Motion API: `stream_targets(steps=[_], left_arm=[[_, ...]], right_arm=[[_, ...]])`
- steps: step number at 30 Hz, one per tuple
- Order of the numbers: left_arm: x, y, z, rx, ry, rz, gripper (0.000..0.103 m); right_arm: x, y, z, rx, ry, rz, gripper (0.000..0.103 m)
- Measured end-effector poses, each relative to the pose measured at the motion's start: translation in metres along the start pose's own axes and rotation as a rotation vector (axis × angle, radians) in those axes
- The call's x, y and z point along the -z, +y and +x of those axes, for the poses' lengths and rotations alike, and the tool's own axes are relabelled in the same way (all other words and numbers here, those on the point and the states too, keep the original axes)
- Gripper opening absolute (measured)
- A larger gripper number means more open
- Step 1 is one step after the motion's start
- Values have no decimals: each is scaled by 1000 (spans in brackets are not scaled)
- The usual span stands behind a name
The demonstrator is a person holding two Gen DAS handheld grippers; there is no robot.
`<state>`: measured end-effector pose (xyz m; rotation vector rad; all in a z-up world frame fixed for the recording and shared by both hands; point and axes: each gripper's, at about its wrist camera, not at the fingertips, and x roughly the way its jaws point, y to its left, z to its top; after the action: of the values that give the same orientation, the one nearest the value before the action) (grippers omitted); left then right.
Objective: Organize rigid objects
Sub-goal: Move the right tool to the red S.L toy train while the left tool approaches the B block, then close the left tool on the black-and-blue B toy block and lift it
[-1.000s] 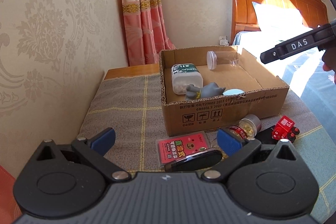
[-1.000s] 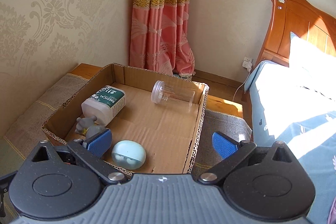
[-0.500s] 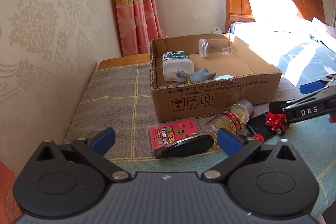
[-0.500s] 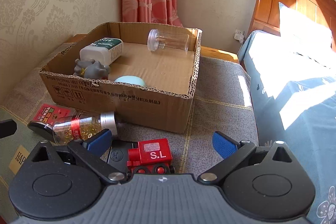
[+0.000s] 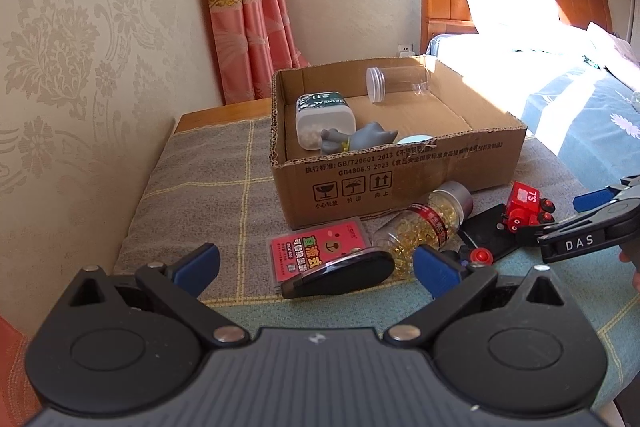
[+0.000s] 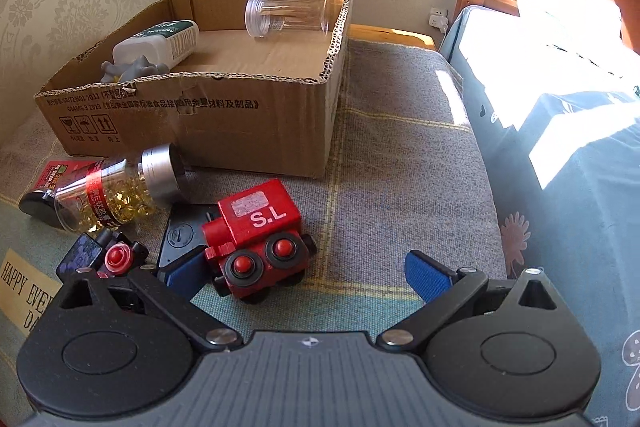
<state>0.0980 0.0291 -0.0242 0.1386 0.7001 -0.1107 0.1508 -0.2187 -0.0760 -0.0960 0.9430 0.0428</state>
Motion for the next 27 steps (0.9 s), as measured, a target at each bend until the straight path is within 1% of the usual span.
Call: stream_targets(steps=[5,7,9,11,14,16,19,22,25,27], left_arm=[[2,-5,2,6,9,12,102],[2,-6,2,8,12,15,102],[2,-8,2,10,15,18,102],[2,-9,3,12,19,21,102],[2,-12,3,9,22,25,102],[2,-13,1,8,23,26,102],[3,-14,-1,11,27,23,102],[3,-16,-3,29,31,20,102],[3,-21,-1,53,36,26,102],[4,-27,-1,81,37,33,102]], right_arm=[[17,-22,-2,35,28,49,103],[21,-26,-5,42,24,54,103],[21,-26,-10,0,18,60,103],[17,-21,-14,-38,-9,59,103],[4,-13,-14,-55,-60,79,103],[-4,-10,-6,-44,-82,104,103],[-7,-10,5,-6,-75,120,103],[0,-15,8,41,-58,107,103],[8,-23,4,67,-56,95,103],[13,-27,6,83,-17,67,103]])
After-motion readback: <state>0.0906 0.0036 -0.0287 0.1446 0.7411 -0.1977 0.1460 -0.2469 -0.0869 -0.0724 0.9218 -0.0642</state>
